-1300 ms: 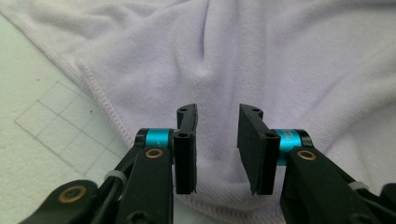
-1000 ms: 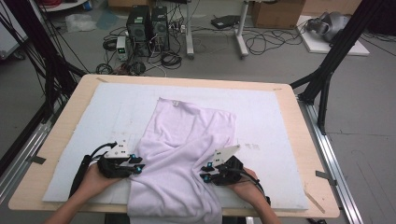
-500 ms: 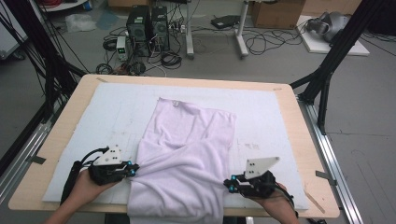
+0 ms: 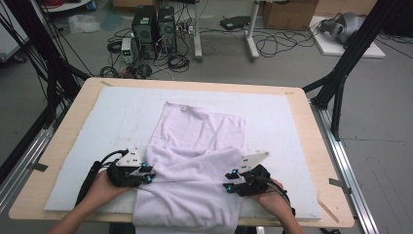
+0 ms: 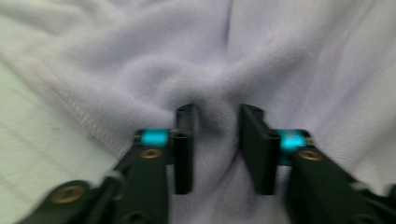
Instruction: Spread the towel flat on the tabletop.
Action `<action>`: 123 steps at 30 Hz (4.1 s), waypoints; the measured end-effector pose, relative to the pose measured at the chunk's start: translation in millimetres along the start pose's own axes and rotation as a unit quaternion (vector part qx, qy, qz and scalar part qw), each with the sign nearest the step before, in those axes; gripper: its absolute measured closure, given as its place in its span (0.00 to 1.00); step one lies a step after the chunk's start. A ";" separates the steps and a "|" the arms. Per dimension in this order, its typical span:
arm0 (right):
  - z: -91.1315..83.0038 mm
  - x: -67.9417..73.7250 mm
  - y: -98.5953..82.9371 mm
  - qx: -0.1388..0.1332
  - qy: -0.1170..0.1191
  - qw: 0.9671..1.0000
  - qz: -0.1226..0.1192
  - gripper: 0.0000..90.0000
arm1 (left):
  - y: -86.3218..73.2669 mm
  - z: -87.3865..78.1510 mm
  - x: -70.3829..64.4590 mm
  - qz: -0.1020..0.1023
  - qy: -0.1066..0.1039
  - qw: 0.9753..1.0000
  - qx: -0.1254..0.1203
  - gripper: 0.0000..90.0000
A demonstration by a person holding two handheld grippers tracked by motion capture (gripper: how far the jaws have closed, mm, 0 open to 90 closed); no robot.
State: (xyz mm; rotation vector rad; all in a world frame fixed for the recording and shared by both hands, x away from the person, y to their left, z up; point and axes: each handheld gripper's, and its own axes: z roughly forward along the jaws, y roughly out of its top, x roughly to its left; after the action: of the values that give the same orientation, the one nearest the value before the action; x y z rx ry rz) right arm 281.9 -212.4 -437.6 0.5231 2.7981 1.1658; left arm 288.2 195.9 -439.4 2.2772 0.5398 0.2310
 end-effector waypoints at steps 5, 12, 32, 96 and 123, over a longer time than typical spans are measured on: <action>0.2 5.8 -4.6 -0.012 0.027 1.000 -0.001 0.96 | -2.1 -5.4 -7.5 0.010 0.001 1.000 0.002 0.96; -24.6 38.7 -7.9 -0.029 0.085 0.996 -0.025 0.96 | -7.7 -41.1 -33.5 0.050 0.000 0.998 -0.033 0.96; -29.7 -79.5 20.9 -0.059 -0.062 0.996 0.037 0.67 | 38.9 0.1 71.7 -0.057 0.054 0.995 -0.059 0.74; -12.1 -41.5 14.8 -0.030 -0.060 0.997 0.023 0.52 | 2.5 -3.5 46.1 -0.055 0.065 0.996 -0.022 0.57; -12.0 -91.2 20.3 -0.050 -0.149 0.985 0.073 0.74 | 22.2 1.6 75.8 -0.081 0.147 0.984 -0.062 0.68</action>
State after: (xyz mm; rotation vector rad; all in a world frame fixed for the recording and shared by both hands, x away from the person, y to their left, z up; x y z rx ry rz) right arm 371.2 -237.7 -421.1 0.8306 2.4691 1.1375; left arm 363.3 215.2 -424.5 2.0775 0.8347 0.5100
